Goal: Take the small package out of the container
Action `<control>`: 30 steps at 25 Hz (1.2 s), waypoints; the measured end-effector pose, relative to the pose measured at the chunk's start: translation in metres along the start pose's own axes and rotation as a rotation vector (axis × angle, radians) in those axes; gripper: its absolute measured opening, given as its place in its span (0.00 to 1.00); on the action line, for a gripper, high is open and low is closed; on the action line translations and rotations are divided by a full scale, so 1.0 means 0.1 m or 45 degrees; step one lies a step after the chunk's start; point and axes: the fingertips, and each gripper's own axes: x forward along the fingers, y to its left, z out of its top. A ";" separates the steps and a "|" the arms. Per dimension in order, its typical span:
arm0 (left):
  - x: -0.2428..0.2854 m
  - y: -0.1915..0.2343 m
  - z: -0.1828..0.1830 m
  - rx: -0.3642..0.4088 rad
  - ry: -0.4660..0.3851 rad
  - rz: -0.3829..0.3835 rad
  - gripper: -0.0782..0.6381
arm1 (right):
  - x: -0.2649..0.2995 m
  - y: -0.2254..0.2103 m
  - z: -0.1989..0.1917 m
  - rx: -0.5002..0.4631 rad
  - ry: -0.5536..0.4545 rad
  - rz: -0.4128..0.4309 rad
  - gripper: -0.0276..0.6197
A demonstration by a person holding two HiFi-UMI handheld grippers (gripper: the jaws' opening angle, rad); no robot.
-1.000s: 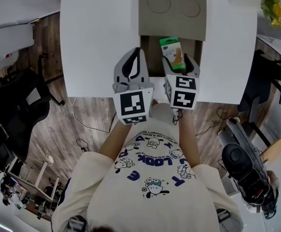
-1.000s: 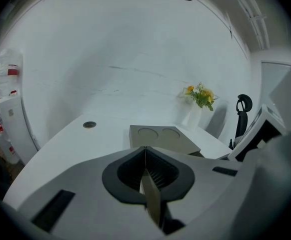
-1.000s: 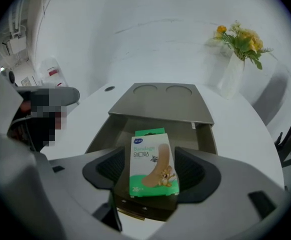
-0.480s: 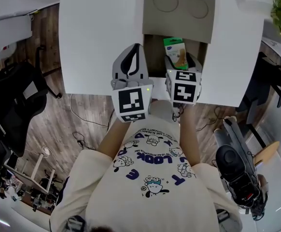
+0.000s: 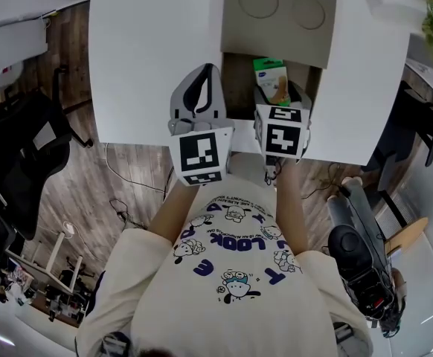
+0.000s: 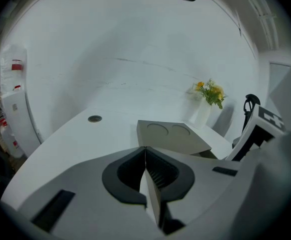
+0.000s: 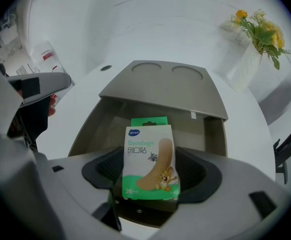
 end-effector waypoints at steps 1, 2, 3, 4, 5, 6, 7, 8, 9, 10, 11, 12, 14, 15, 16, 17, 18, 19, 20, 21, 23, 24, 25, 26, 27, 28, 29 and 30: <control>0.00 0.00 -0.01 -0.002 0.002 0.002 0.13 | 0.00 0.00 0.00 -0.001 0.010 -0.003 0.49; 0.00 0.01 -0.01 -0.003 0.005 0.003 0.13 | 0.01 0.00 -0.01 -0.002 0.024 -0.006 0.49; 0.01 0.01 -0.02 -0.005 0.007 0.005 0.13 | 0.01 0.00 -0.01 -0.001 0.041 -0.009 0.49; 0.01 0.01 -0.02 -0.006 0.010 0.006 0.13 | 0.02 0.00 -0.01 0.000 0.060 -0.011 0.49; 0.01 0.02 -0.03 -0.008 0.011 0.007 0.13 | 0.03 0.00 -0.02 0.000 0.081 -0.013 0.49; 0.01 0.02 -0.03 -0.009 0.012 0.009 0.13 | 0.03 0.00 -0.02 0.000 0.104 -0.014 0.49; 0.00 0.03 -0.04 -0.010 0.013 0.010 0.13 | 0.03 0.00 -0.02 0.000 0.126 -0.014 0.49; 0.00 0.04 -0.04 -0.010 0.013 0.011 0.13 | 0.04 0.00 -0.03 0.001 0.147 -0.011 0.49; -0.01 0.04 -0.04 -0.011 0.014 0.012 0.13 | 0.04 0.01 -0.03 0.002 0.166 -0.007 0.49; -0.01 0.05 -0.04 -0.011 0.014 0.013 0.13 | 0.04 0.01 -0.04 0.003 0.182 -0.002 0.49; -0.01 0.06 -0.05 -0.012 0.014 0.014 0.13 | 0.05 0.01 -0.04 0.006 0.192 0.002 0.49; -0.01 0.06 -0.05 -0.011 0.013 0.014 0.13 | 0.05 0.01 -0.04 0.009 0.197 0.004 0.49; -0.02 0.06 -0.05 -0.009 0.012 0.014 0.13 | 0.05 0.01 -0.04 0.011 0.193 -0.001 0.49; -0.02 0.07 -0.05 -0.009 0.011 0.014 0.13 | 0.05 0.00 -0.04 0.013 0.190 -0.005 0.49; -0.02 0.07 -0.05 -0.008 0.009 0.013 0.13 | 0.05 0.00 -0.03 0.015 0.186 -0.009 0.49; -0.03 0.07 -0.04 -0.008 0.006 0.014 0.13 | 0.05 -0.02 -0.02 0.016 0.179 -0.015 0.49; -0.03 0.07 -0.04 -0.007 0.004 0.015 0.13 | 0.05 -0.04 -0.02 0.016 0.170 -0.021 0.49; -0.04 0.07 -0.04 -0.006 0.001 0.016 0.13 | 0.05 -0.06 -0.02 0.018 0.161 -0.023 0.49; -0.04 0.06 -0.04 -0.006 -0.001 0.018 0.13 | 0.06 -0.07 -0.02 0.024 0.153 -0.022 0.50; -0.04 0.06 -0.04 -0.006 -0.002 0.019 0.13 | 0.06 -0.07 -0.03 0.031 0.148 -0.020 0.50; -0.06 0.06 -0.03 -0.007 -0.004 0.020 0.13 | 0.04 -0.09 -0.03 0.039 0.141 -0.026 0.50; -0.07 0.07 -0.03 -0.007 -0.005 0.020 0.13 | 0.04 -0.10 -0.04 0.041 0.137 -0.031 0.50; -0.08 0.08 -0.02 -0.007 -0.007 0.021 0.13 | 0.03 -0.10 -0.05 0.045 0.134 -0.032 0.50; -0.09 0.08 -0.01 -0.006 -0.009 0.022 0.13 | 0.02 -0.09 -0.05 0.052 0.128 -0.030 0.50; -0.09 0.09 -0.01 -0.006 -0.011 0.024 0.13 | 0.01 -0.09 -0.05 0.061 0.120 -0.026 0.50; -0.10 0.09 0.00 -0.005 -0.012 0.026 0.13 | 0.00 -0.10 -0.05 0.073 0.111 -0.020 0.50; -0.10 0.08 0.01 -0.006 -0.014 0.027 0.13 | -0.02 -0.10 -0.04 0.088 0.102 -0.014 0.50; -0.11 0.08 0.01 -0.007 -0.017 0.026 0.13 | -0.04 -0.10 -0.03 0.104 0.094 -0.008 0.50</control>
